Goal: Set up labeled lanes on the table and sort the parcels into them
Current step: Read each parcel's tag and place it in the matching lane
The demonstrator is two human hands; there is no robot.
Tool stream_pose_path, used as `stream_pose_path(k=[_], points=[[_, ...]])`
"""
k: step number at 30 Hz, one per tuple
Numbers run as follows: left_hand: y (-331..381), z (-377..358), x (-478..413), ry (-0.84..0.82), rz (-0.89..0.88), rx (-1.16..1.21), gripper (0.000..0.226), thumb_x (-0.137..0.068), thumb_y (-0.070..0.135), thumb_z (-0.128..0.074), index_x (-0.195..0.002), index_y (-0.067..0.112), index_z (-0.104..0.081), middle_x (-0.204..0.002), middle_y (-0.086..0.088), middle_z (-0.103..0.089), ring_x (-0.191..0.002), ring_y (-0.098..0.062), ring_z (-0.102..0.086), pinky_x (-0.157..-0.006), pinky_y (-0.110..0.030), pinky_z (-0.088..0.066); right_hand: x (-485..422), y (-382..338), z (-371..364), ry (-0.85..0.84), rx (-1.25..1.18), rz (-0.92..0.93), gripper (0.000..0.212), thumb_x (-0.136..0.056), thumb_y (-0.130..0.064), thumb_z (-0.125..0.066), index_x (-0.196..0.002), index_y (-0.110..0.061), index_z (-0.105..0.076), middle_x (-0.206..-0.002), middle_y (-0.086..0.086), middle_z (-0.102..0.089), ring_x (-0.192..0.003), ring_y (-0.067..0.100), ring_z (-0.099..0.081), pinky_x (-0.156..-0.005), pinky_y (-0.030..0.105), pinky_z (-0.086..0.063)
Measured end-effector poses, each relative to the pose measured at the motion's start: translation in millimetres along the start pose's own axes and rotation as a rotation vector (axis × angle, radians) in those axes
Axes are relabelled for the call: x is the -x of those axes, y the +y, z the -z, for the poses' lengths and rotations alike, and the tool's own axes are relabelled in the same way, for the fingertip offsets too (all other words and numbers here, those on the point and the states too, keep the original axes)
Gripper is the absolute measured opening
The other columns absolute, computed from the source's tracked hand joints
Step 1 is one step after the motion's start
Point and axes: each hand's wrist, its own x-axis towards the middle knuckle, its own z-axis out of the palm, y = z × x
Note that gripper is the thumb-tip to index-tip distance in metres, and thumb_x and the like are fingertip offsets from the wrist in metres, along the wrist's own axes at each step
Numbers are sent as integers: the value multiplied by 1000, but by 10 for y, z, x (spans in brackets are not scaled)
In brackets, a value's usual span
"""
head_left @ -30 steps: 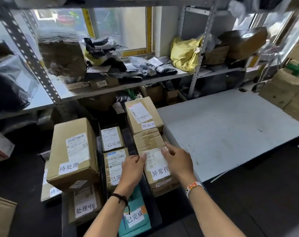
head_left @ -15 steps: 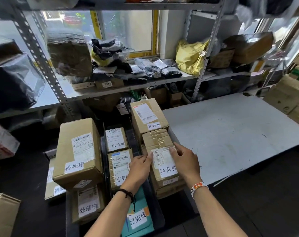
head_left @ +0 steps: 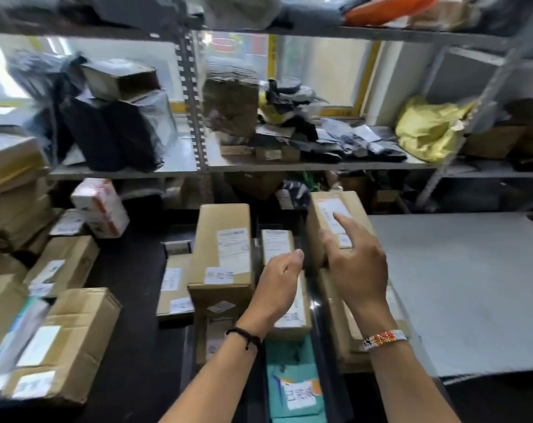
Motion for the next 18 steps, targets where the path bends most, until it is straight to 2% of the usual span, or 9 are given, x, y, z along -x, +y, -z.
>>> stream_pose_path(k=[2, 4, 6, 9, 11, 13, 15, 17, 18], points=[[29, 385, -16, 73, -57, -6, 30, -110, 50, -38, -107, 32, -62, -117, 1, -69, -111, -15, -61, -100, -37, -46, 38, -336, -278, -74, -106, 36, 43, -98, -37, -70, -140, -24, -67, -145, -4, -64, -136, 13, -55, -114, 38, -45], [42, 814, -16, 151, -69, 14, 34, -111, 43, -41, -124, 28, -68, -126, 6, -67, -119, -9, -58, -101, -29, -43, 100, -646, -566, -126, -166, 77, 44, -99, -36, -70, -142, -26, -65, -148, -8, -62, -138, 6, -52, -117, 33, -42], [41, 1281, 16, 188, -103, 37, 39, -110, 43, -43, -133, 23, -68, -134, 4, -66, -126, -9, -57, -109, -31, -43, 185, -964, -868, -152, -193, 112, 44, -100, -36, -69, -142, -27, -65, -150, -9, -60, -140, 4, -51, -118, 32, -41], [-57, 1981, 51, 223, -119, 98, 28, -109, 44, -45, -121, 37, -69, -135, 7, -66, -129, -6, -57, -114, -34, -43, 319, -1455, -1334, -176, -243, 113, 45, -100, -43, -67, -142, -29, -64, -150, -11, -59, -139, 4, -51, -117, 34, -43], [-162, 2433, 49, 302, -108, 113, 23, -110, 37, -48, -118, 36, -69, -133, 7, -67, -128, -6, -58, -115, -31, -42, 408, -1750, -1669, -209, -275, 99, 45, -99, -42, -67, -141, -29, -65, -148, -11, -60, -136, 5, -53, -115, 37, -44], [-334, 2859, 55, 354, -76, 102, 33, -110, 36, -48, -131, 22, -69, -136, 6, -66, -127, -3, -57, -112, -21, -41, 506, -1998, -2017, -255, -278, 85, 43, -100, -37, -69, -141, -29, -65, -142, -10, -64, -130, 4, -56, -113, 34, -46], [-535, 3225, 84, 379, -44, 84, 38, -110, 38, -48, -137, 18, -66, -136, 8, -65, -126, 1, -55, -103, -10, -38, 639, -2166, -2337, -288, -271, 77, 42, -100, -39, -69, -141, -32, -65, -130, -11, -68, -110, -5, -59, -102, 24, -48], [-779, 3521, 114, 421, 7, 90, 39, -109, 39, -48, -136, 18, -66, -133, 9, -65, -124, 0, -55, -103, -12, -37, 780, -2265, -2648, -359, -255, 21, 44, -99, -40, -69, -142, -33, -64, -131, -14, -66, -100, -15, -60, -93, 11, -46], [-930, 3652, 132, 448, 48, 101, 39, -109, 39, -48, -135, 17, -67, -130, 10, -65, -123, -2, -56, -104, -16, -38, 858, -2284, -2805, -409, -240, -12, 46, -98, -40, -70, -143, -33, -63, -135, -14, -66, -105, -17, -60, -96, 11, -47]])
